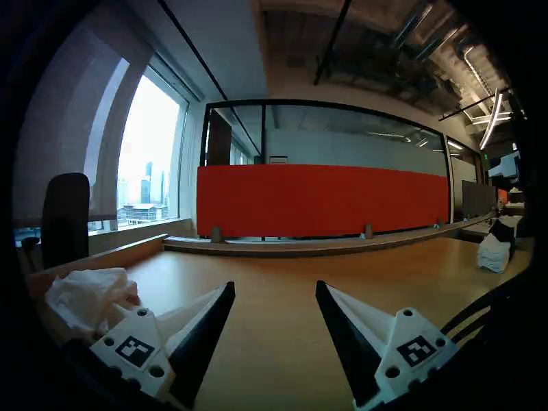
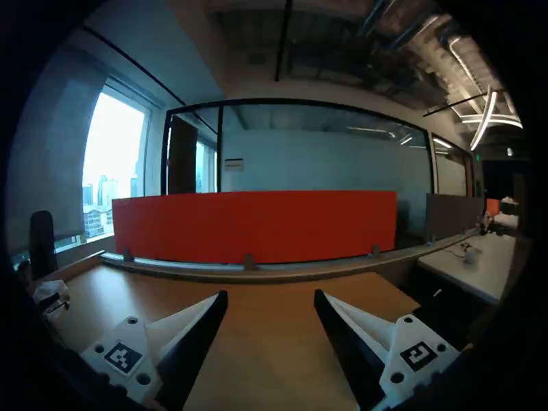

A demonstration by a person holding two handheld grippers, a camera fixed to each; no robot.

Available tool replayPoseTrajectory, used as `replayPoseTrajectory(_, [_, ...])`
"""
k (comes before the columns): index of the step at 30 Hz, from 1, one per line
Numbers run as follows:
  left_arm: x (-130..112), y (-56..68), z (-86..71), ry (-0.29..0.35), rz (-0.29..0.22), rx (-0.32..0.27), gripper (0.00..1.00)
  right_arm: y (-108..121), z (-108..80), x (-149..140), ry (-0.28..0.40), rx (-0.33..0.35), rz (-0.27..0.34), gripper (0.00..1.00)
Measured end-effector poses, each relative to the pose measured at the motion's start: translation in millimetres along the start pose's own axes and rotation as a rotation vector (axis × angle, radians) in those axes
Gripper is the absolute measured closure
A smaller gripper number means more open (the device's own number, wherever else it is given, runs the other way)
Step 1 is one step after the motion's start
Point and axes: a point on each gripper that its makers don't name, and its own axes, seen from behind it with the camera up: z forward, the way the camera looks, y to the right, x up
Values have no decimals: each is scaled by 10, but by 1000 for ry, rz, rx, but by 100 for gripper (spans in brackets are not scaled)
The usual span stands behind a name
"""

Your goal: Fold towel

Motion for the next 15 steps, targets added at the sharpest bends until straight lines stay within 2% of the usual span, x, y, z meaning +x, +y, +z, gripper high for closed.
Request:
replayPoseTrajectory(8, [-32,14,3,-1,7,-2,13,41,-18,-13,2,-5,0,3])
replayPoseTrajectory(15, [-58,-23,-19,-13,8,8,13,72,-25,-49,1,-4,6,3])
